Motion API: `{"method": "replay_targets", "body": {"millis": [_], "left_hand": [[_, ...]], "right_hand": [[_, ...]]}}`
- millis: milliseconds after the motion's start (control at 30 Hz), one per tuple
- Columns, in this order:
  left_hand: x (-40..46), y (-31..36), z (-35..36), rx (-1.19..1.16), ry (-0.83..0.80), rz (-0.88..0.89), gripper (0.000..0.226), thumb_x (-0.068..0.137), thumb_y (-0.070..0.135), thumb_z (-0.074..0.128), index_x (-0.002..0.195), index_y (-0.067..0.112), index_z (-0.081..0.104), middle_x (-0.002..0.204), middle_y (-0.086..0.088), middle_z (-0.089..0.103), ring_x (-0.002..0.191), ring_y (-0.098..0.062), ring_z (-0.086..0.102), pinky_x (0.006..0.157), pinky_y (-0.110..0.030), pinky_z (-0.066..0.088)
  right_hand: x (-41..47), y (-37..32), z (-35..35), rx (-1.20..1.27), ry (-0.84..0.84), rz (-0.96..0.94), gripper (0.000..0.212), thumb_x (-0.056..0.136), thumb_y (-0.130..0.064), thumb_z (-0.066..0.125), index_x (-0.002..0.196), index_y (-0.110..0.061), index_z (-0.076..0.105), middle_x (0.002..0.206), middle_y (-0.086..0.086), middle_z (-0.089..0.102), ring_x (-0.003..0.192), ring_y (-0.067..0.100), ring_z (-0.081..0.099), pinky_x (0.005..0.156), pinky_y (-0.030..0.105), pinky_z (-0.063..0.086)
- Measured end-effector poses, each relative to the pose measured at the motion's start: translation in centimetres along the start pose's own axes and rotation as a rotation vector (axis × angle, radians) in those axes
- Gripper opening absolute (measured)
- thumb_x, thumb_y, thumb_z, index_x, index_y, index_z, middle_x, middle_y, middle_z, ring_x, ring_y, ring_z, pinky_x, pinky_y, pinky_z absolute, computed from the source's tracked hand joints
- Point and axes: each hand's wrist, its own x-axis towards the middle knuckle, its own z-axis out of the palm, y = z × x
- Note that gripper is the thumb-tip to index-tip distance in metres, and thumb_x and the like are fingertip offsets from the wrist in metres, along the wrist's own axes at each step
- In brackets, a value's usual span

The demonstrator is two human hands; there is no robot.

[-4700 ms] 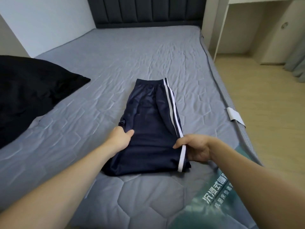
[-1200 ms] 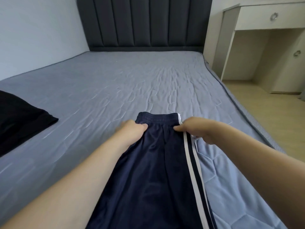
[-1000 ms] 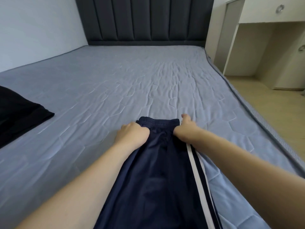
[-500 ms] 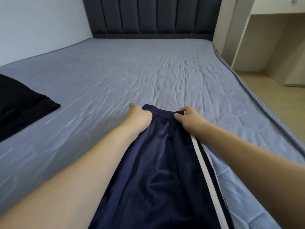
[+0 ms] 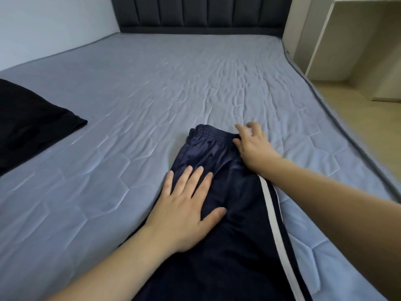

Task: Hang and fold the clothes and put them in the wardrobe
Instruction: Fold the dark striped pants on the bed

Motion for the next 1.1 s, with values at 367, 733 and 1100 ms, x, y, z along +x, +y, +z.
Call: {"method": "replay_targets", "body": {"millis": [367, 733, 1100], "left_hand": [[-1.0, -1.9, -3.6, 0.135, -0.112, -0.237, 0.066, 0.101, 0.054, 0.006, 0.156, 0.021, -0.005, 0.165, 0.002, -0.008, 0.151, -0.023, -0.006, 0.120, -0.053, -0.004], [-15.3, -0.1, -5.1, 0.207, -0.205, -0.091, 0.065, 0.103, 0.050, 0.011, 0.156, 0.018, -0.010, 0.163, 0.004, -0.015, 0.149, -0.014, -0.016, 0.121, -0.043, -0.008], [-22.8, 5.0, -9.1, 0.275, -0.681, 0.055, 0.103, 0.080, 0.028, 0.057, 0.155, 0.027, -0.015, 0.162, 0.004, -0.018, 0.151, -0.016, -0.004, 0.122, -0.047, 0.005]], "right_hand": [[-9.7, 1.0, -6.0, -0.344, -0.355, -0.057, 0.067, 0.097, -0.061, 0.028, 0.154, -0.032, 0.008, 0.162, -0.008, -0.008, 0.149, 0.023, -0.002, 0.119, 0.050, 0.005], [-24.5, -0.9, -7.8, -0.546, -0.311, -0.412, 0.065, 0.101, -0.048, 0.027, 0.155, -0.021, 0.002, 0.163, 0.003, -0.004, 0.149, 0.020, -0.002, 0.120, 0.045, -0.001], [-31.7, -4.3, -10.6, -0.408, -0.581, -1.216, 0.096, 0.071, -0.046, 0.066, 0.151, -0.012, 0.027, 0.156, 0.009, 0.028, 0.139, 0.030, 0.032, 0.116, 0.042, 0.025]]}}
